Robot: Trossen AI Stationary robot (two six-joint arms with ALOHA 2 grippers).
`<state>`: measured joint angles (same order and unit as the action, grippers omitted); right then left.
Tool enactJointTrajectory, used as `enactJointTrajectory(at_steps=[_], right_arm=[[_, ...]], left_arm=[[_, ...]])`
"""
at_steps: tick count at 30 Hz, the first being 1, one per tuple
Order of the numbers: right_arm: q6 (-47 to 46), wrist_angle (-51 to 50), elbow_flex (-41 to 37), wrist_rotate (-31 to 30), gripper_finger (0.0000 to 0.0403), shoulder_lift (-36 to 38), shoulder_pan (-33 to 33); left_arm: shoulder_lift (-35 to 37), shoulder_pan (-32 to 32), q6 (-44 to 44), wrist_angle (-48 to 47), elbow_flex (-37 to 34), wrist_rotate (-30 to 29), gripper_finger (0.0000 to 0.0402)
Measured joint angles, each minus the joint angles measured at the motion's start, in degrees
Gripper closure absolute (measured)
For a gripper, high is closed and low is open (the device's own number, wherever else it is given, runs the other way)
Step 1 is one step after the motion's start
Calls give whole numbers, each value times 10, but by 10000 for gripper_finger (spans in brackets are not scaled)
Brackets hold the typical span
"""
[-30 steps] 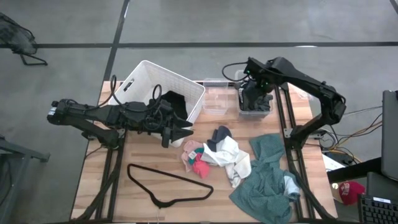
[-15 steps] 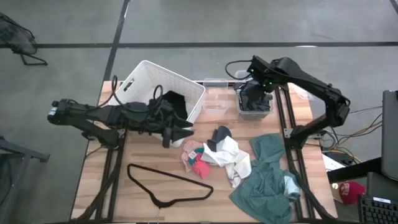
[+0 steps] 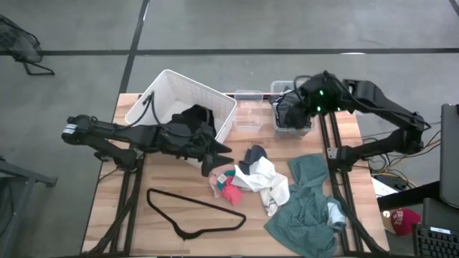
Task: Pick & Place Cloths
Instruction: Put the white underwear into the right transparent bin
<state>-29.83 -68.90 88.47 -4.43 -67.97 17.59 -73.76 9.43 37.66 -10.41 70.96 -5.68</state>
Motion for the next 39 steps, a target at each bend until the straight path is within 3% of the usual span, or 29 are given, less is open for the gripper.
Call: enactJointTrajectory(at_steps=[6, 13, 29, 34, 39], right_arm=[[-28, 24, -7, 5, 118, -23, -155], [-25, 54, -10, -16, 136, -121, -279], [93, 63, -13, 21, 145, -397, -294], [126, 60, -13, 30, 193, -469, -291], [133, 59, -13, 47, 307, -490, -289]], left_arm=[[11, -1, -1, 4, 2, -4, 152], [43, -7, -17, 9, 18, -9, 152], [63, -9, -5, 9, 21, -14, 151], [63, -9, -2, 9, 21, -14, 151], [63, -9, -1, 9, 21, -14, 151]])
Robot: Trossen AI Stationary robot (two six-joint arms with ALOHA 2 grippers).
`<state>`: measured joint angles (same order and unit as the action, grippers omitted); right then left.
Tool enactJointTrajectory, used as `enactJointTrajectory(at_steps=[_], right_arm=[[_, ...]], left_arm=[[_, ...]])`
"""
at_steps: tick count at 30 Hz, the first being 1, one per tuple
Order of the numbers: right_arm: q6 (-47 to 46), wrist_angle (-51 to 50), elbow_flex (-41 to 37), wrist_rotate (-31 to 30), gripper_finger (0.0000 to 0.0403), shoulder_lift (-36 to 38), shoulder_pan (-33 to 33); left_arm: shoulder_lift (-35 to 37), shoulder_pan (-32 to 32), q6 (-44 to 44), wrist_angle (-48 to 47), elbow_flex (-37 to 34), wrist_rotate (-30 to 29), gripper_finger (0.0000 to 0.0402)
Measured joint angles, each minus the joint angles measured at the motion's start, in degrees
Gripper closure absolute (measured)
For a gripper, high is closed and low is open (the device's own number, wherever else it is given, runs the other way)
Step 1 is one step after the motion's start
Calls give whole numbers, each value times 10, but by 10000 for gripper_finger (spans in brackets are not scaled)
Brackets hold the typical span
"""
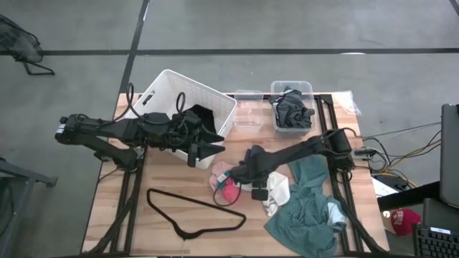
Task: Pick & Place Cloths
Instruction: Put the white underwear into the right transparent bin
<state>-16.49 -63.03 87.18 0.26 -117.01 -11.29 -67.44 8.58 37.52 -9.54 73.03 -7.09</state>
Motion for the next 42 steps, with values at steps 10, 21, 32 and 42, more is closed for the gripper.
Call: enactJointTrajectory(at_steps=[10, 21, 32, 42], right_arm=[[-74, 5, 0, -17, 392, 155, 18], [-175, 10, 4, -83, 394, 353, 71], [-196, 25, 18, -216, 394, 460, 159], [-188, 23, 34, -240, 394, 480, 304]], left_arm=[[0, 0, -4, -1, 0, 0, 151], [0, 0, -17, 0, -1, 0, 151], [0, 0, -16, 0, -2, 0, 151], [0, 0, -10, 0, -2, 0, 151]])
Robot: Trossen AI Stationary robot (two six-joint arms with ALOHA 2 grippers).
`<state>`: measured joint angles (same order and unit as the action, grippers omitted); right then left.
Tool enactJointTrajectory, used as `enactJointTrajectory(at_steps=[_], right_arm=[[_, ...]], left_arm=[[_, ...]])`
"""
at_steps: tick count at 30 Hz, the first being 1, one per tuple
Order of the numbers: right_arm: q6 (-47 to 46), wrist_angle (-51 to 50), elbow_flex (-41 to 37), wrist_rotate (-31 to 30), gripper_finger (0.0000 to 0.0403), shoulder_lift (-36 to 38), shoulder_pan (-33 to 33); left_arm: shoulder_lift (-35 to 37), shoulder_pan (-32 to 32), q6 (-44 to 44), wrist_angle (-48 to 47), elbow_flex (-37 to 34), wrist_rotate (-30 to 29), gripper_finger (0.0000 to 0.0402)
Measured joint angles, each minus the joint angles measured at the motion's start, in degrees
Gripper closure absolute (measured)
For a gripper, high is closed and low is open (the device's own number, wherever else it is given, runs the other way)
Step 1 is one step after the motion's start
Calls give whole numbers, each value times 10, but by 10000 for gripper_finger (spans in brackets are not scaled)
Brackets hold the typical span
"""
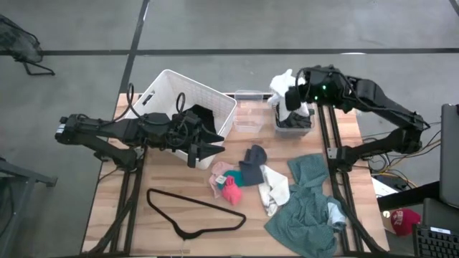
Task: Pick & Place Cloths
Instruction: Put the white underwear into the right transparent bin, then put the blue shirt into the white bin
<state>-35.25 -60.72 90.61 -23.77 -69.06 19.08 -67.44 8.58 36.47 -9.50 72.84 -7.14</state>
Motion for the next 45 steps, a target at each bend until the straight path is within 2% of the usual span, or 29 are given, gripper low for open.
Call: enactJointTrajectory(at_steps=[9, 12, 17, 23, 27, 33, 40, 45], right_arm=[[31, -71, -9, 3, 394, -39, 113], [57, -79, -19, 40, 394, -66, 137], [67, -105, -27, 97, 394, -131, 161], [117, -142, -27, 99, 384, -212, 172], [141, -144, -20, 98, 364, -234, 167], [154, -143, -2, 97, 313, -215, 154], [162, -143, 12, 110, 233, -136, 124], [140, -146, 12, 165, 189, -68, 78]], left_arm=[[0, 0, 5, -1, 0, 0, 151], [0, 0, 7, -6, 0, 0, 151], [0, 0, 11, -6, 0, 0, 151], [0, 0, 12, -6, 0, 0, 152], [0, 0, 19, -10, 0, 0, 151], [0, 0, 27, -23, 0, 2, 151], [0, 0, 21, -32, 0, 2, 151], [0, 0, 8, -32, 0, 2, 151]])
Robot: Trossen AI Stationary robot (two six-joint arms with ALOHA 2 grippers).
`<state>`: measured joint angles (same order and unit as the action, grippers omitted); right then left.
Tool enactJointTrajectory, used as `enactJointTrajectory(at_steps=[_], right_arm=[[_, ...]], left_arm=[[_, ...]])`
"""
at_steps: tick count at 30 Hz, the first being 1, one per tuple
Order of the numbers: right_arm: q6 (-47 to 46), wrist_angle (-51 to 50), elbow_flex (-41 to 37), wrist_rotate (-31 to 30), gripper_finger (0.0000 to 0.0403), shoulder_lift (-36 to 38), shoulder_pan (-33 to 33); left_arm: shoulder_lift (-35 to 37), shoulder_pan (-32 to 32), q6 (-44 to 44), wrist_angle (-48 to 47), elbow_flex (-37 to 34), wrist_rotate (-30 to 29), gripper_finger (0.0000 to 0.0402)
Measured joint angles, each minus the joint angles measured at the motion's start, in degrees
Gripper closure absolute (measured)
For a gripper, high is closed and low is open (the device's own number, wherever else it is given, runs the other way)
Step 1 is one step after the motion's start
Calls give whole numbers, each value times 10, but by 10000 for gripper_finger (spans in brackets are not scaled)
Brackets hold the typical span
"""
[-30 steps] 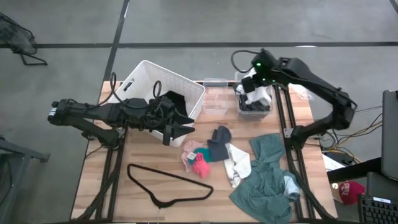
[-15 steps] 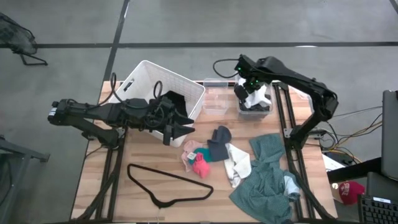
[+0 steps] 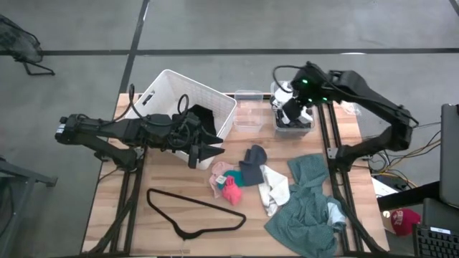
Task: Pick & Place Cloths
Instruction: Put the blue shirt into the white bin
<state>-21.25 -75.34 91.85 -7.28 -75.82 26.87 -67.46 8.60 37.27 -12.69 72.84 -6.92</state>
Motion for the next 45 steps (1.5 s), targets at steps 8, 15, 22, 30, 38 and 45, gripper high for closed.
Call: enactJointTrajectory(at_steps=[8, 15, 22, 30, 38, 45], right_arm=[[-50, -46, 0, 83, 138, 62, -141], [-149, -79, -13, 124, 111, 39, -311], [-225, -81, -59, 177, 87, -17, -445], [-255, -25, -163, 220, 70, -70, -518], [-272, 100, -299, 294, 79, -108, -556], [-315, 166, -410, 320, 104, -129, -579]], left_arm=[[0, 0, -19, 0, 0, 0, 151], [0, 0, -24, 0, 0, 0, 151], [0, 0, -27, 0, 0, 0, 151], [0, 0, -27, 0, 0, -5, 151], [0, 0, -22, 0, 0, -5, 152], [0, 0, -18, 0, 0, -5, 151]])
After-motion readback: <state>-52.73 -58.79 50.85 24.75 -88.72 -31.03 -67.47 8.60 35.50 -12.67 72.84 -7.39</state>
